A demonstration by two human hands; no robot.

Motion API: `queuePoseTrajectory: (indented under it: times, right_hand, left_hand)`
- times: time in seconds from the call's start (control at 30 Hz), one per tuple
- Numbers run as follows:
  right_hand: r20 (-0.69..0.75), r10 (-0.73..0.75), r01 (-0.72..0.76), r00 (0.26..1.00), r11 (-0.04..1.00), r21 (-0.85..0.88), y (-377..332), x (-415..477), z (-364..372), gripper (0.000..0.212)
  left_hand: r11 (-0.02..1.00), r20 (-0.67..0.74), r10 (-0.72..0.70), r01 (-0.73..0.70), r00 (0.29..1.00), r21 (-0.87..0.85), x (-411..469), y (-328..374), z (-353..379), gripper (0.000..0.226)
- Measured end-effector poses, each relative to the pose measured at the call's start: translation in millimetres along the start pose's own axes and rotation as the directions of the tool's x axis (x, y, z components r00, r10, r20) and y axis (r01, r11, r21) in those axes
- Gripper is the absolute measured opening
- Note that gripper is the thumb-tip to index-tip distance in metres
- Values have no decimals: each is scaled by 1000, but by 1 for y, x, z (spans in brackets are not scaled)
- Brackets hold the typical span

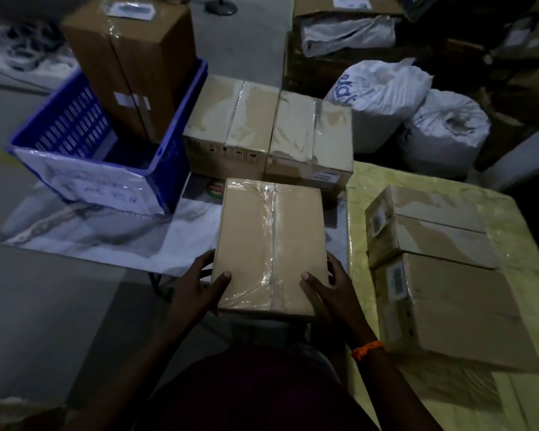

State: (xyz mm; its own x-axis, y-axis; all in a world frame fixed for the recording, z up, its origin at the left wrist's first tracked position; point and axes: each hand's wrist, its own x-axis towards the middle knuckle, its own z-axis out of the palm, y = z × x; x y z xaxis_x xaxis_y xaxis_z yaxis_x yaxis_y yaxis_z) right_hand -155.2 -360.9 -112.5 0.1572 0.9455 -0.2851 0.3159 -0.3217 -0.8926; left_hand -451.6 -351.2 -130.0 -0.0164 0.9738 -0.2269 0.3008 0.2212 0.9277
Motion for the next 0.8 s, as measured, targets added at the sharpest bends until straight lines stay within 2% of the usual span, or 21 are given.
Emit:
queuePoseTrajectory:
  times: [0.1,0.23,0.37,0.5,0.6,0.8]
  right_hand:
    - [-55,9,-10,998,1000,-7,2,11,-4,65]
    - [-114,-41,36,993,999,-39,-14,41,-4,58]
    - [-84,-20,15,996,998,-54,-32,89,-3,50]
    - [-52,50,-48,997,998,31,-41,114,0,48]
    - [-73,41,-37,996,998,50,-46,108,4,53]
    - [-187,-106,121,977,990,71,-66,80,-6,66]
  left_hand:
    - [1000,-27,-9,10,1000,16,14,4,3,53]
    - [996,-35,14,-11,999,92,47,14,3,63]
    - [993,-13,35,-33,999,112,92,31,3,67]
    - [991,-7,39,-38,999,127,121,40,6,74]
    - [991,-19,61,-58,998,124,121,41,10,65]
    - [979,-84,179,-186,980,-87,90,68,3,59]
